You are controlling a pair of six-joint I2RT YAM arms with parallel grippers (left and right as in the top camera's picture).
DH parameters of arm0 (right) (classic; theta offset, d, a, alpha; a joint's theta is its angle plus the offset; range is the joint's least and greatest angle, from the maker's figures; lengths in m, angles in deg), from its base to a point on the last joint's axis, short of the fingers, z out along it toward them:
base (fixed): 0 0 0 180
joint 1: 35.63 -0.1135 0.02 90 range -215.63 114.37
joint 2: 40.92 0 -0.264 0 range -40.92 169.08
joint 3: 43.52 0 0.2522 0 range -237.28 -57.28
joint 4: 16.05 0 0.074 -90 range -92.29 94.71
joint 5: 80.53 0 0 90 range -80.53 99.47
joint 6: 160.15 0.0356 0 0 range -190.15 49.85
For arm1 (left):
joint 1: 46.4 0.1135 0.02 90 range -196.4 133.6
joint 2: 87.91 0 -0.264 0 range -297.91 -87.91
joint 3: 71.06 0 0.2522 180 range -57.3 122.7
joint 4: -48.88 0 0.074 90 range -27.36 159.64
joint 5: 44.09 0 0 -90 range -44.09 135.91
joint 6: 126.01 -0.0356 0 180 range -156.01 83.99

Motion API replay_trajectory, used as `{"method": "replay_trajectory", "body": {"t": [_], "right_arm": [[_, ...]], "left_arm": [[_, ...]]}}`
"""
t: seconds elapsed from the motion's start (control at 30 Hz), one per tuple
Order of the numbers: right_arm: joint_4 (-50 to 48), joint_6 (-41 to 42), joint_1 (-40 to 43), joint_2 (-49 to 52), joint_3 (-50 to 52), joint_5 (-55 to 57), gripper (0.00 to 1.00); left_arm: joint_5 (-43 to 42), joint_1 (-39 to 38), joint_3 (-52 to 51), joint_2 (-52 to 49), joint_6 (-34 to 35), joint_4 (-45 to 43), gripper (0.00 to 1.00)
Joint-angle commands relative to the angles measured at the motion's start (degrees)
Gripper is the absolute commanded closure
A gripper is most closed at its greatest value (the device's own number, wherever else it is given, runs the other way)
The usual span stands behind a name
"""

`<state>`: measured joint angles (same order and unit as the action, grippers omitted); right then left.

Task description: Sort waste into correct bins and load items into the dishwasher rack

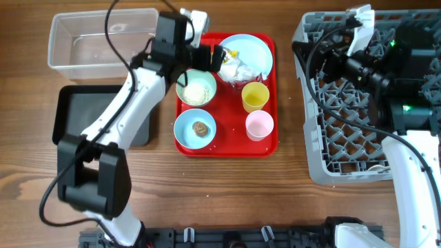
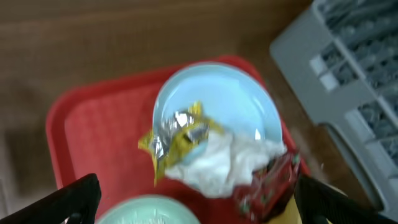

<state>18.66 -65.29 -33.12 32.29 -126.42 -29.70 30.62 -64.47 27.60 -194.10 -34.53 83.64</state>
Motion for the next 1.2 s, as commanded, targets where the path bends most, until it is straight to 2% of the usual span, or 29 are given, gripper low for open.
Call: {"method": "replay_trajectory", "body": {"t": [0.0,0.07,0.17,0.3,0.37,0.4,0.47,0.53,0.63,0.67,0.8,0.97,1.17], "right_arm": [[4.57,-0.9,-0.24,0.46,-0.92,0.87,0.01],[9.29,-1.9,-0.24,0.46,-0.92,4.46,0.0],[13.86,-1.88,-0.24,0.46,-0.92,10.67,0.0],[15.37,-1.88,-0.24,0.46,-0.92,11.52,0.0],[16.11,-1.86,-0.24,0.46,-0.87,13.38,0.0],[16.37,-1.86,-0.24,0.46,-0.79,13.73,0.0],[16.5,-1.84,-0.24,0.48,-0.59,13.73,0.0],[16.65,-1.88,-0.24,0.48,-0.57,14.19,0.0],[16.68,-1.88,-0.24,0.48,-0.55,14.38,0.0],[16.79,-1.86,-0.24,0.48,-0.55,14.38,0.0],[16.92,-1.86,-0.24,0.48,-0.55,14.38,0.0],[17.27,-1.86,-0.24,0.48,-0.55,14.4,0.0],[17.25,-1.88,-0.24,0.48,-0.52,14.4,0.0]], "left_arm": [[-1.81,-1.27,11.19,-8.61,-4.57,2.32,0.0],[-1.62,-2.19,13.75,-13.25,-7.13,3.98,0.01],[-1.6,-3.26,13.75,-16.98,-10.16,6.1,0.27],[-1.62,-4.42,13.73,-21.29,-10.23,6.75,0.3],[-1.6,-4.98,13.73,-21.79,-10.25,7.37,0.38],[-1.6,-5.42,13.73,-22.14,-10.27,7.58,0.46],[-1.6,-6.25,13.7,-23.96,-10.27,7.58,0.54],[-1.33,-6.54,13.68,-24.76,-10.25,7.54,0.74],[-0.74,-6.54,13.7,-24.74,-10.23,6.51,0.93],[-0.74,-6.54,13.7,-24.7,-10.16,6.43,0.96],[-0.28,-5.9,16.13,-20.5,-5.57,5.46,0.96],[-0.31,-4.5,17.07,-11.3,-3.54,7.5,0.96],[0.39,2.05,17.07,-6.56,-1.97,12.15,0.96]]}}
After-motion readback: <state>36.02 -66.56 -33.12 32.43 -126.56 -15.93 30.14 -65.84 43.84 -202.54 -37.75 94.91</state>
